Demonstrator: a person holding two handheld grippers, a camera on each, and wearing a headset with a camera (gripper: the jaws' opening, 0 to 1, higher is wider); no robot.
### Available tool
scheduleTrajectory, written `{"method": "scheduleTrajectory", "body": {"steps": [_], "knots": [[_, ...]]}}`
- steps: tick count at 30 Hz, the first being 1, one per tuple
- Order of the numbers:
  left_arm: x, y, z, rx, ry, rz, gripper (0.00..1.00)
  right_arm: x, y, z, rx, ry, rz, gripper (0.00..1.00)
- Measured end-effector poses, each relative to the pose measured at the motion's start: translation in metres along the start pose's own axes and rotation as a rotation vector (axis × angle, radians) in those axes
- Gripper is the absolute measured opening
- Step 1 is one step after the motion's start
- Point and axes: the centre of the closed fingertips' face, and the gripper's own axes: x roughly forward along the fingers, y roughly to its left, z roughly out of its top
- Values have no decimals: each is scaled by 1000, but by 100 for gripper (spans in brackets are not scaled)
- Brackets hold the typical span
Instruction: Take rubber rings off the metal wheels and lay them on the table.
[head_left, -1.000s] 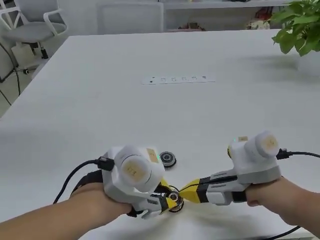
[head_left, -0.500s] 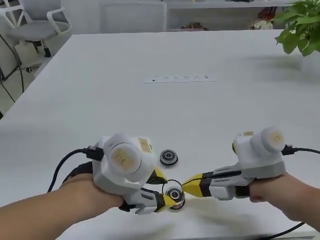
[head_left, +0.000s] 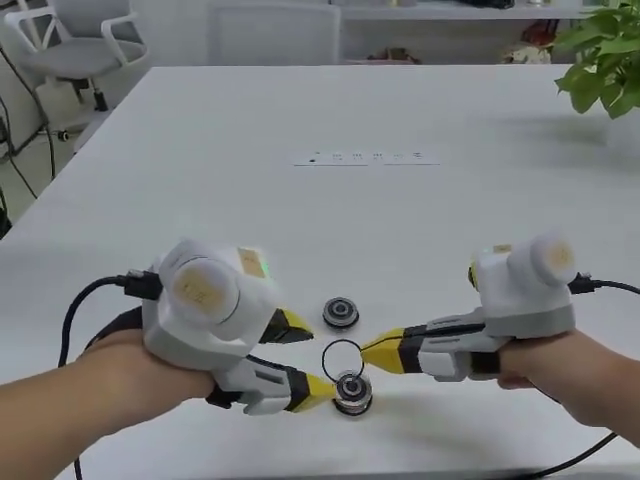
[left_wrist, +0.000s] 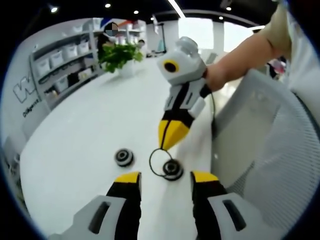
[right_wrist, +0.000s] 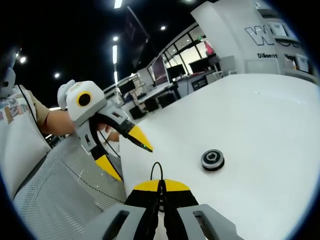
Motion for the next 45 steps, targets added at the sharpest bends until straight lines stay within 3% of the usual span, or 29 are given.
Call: {"method": "scheduleTrajectory", "body": {"steps": [9,16,30,45], "knots": [[-20,14,-2,-34,-27,45,47,10,0,22,-26,-13,0,0],[-32,26,-9,-61,-37,84,51,24,-2,30,-38,-6,0,0],[-46,36,-24,-120,-42,125,58,51,-5,25,-25,33,3,0],[-52,35,-32,-145,-33,137,62,71,-14,4,0,98,-24,0]]}}
